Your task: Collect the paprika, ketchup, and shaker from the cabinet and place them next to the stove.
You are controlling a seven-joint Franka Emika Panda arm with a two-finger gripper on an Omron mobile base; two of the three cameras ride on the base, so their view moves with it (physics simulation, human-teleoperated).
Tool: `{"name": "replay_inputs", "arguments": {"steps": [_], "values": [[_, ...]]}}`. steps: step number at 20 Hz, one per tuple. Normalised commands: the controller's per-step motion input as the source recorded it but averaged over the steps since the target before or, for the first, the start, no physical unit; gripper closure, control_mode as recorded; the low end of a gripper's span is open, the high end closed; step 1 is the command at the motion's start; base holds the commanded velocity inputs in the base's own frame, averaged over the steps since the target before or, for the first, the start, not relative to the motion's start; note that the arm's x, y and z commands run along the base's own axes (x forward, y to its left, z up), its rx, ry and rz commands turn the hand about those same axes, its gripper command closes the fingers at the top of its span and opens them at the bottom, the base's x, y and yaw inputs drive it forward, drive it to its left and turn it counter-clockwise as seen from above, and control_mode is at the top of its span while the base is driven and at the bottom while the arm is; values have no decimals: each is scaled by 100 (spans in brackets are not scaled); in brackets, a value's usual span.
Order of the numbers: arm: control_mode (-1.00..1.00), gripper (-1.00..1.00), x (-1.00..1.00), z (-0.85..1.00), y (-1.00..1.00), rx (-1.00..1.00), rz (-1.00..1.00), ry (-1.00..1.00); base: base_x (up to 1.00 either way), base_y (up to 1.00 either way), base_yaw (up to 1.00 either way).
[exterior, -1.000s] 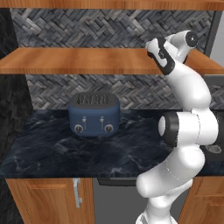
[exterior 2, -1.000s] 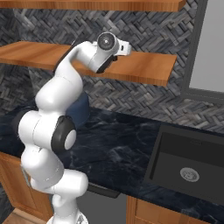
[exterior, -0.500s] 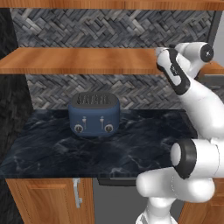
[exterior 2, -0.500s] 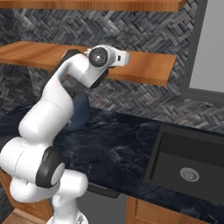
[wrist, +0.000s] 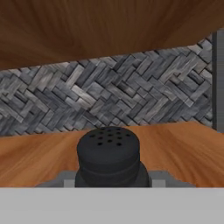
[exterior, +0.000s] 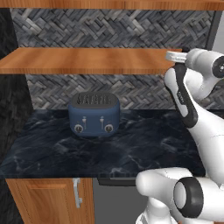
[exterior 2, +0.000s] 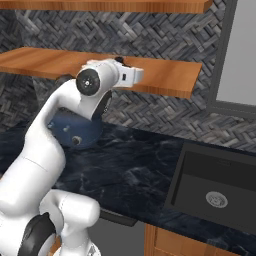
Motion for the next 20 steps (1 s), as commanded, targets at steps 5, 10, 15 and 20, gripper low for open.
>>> {"name": "replay_inputs", "arguments": {"steps": [5, 10, 15, 20], "values": [[-100, 100, -100, 32, 0, 0, -14, 0, 0, 0, 0], [-100, 100, -94, 31, 0, 0, -14, 0, 0, 0, 0], [-100, 100, -77, 28, 0, 0, -14, 0, 0, 0, 0], [-100, 100, -58, 15, 0, 0, -16, 0, 0, 0, 0]]}}
